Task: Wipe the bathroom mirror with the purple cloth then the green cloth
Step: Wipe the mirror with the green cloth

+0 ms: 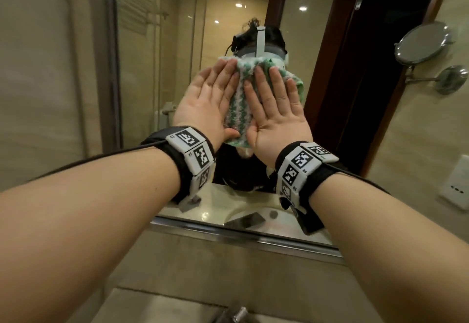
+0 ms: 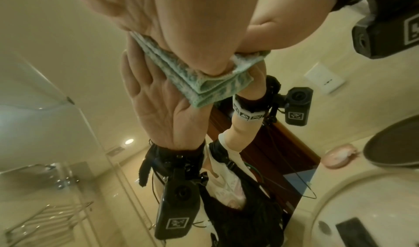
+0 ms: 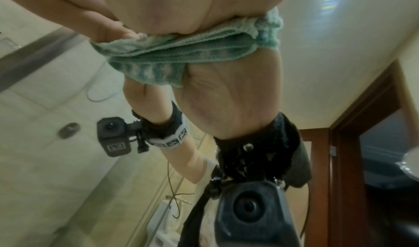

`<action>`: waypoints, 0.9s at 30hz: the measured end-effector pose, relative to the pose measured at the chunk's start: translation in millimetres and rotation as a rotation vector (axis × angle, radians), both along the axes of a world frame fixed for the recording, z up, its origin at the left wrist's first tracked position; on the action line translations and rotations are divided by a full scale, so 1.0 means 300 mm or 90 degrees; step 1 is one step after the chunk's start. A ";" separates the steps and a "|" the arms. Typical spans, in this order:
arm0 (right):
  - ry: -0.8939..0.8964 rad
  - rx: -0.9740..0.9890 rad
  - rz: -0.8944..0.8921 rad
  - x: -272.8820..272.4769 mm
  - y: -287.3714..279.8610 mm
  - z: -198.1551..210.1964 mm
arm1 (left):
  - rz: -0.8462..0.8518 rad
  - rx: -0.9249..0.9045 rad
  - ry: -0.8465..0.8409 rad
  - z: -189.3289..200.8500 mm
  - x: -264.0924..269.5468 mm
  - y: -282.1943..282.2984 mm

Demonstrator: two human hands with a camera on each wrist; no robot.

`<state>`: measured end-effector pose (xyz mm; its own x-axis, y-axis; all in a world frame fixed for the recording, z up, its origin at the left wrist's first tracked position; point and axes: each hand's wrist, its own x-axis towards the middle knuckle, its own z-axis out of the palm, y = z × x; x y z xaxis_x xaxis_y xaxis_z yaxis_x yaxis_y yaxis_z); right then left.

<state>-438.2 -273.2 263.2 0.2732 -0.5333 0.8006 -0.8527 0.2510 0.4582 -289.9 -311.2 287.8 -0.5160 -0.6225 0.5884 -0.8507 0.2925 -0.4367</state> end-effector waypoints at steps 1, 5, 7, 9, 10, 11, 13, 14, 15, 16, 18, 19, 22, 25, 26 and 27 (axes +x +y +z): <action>-0.004 -0.001 -0.003 0.039 -0.027 -0.007 | 0.009 0.004 -0.001 -0.004 0.035 -0.020; -0.029 -0.006 0.007 0.180 -0.114 -0.032 | 0.033 0.004 -0.009 -0.018 0.159 -0.087; -0.030 0.002 0.011 0.240 -0.148 -0.040 | 0.050 0.011 -0.011 -0.028 0.215 -0.117; -0.020 0.020 0.008 0.304 -0.186 -0.048 | 0.078 0.021 -0.005 -0.044 0.273 -0.149; -0.013 0.031 0.003 0.339 -0.208 -0.053 | 0.096 0.027 -0.001 -0.052 0.305 -0.166; -0.007 0.043 -0.002 0.374 -0.228 -0.059 | 0.115 0.034 0.003 -0.062 0.334 -0.183; 0.000 0.057 -0.005 0.438 -0.266 -0.072 | 0.142 0.045 0.002 -0.077 0.384 -0.215; -0.001 0.063 -0.009 0.462 -0.283 -0.078 | 0.149 0.043 -0.005 -0.081 0.403 -0.227; -0.008 0.066 -0.014 0.479 -0.294 -0.084 | 0.154 0.038 -0.017 -0.084 0.415 -0.234; -0.016 0.061 -0.016 0.491 -0.301 -0.087 | 0.158 0.034 -0.028 -0.085 0.423 -0.240; -0.020 0.042 -0.018 0.498 -0.308 -0.091 | 0.165 0.033 -0.042 -0.086 0.426 -0.241; -0.018 0.039 -0.020 0.499 -0.309 -0.091 | 0.167 0.032 -0.044 -0.087 0.424 -0.239; -0.014 0.037 -0.012 0.497 -0.301 -0.089 | 0.173 0.030 -0.039 -0.087 0.419 -0.227; 0.007 0.051 -0.017 0.483 -0.291 -0.090 | 0.174 0.044 -0.019 -0.092 0.414 -0.213; 0.010 0.050 -0.010 0.469 -0.280 -0.091 | 0.171 0.054 -0.009 -0.097 0.405 -0.203; 0.016 0.045 0.001 0.451 -0.271 -0.091 | 0.169 0.065 0.001 -0.103 0.393 -0.195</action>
<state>-303.0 -354.6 236.0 0.2931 -0.5875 0.7543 -0.8411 0.2166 0.4956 -172.1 -369.8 257.0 -0.3263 -0.7919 0.5161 -0.9042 0.1022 -0.4147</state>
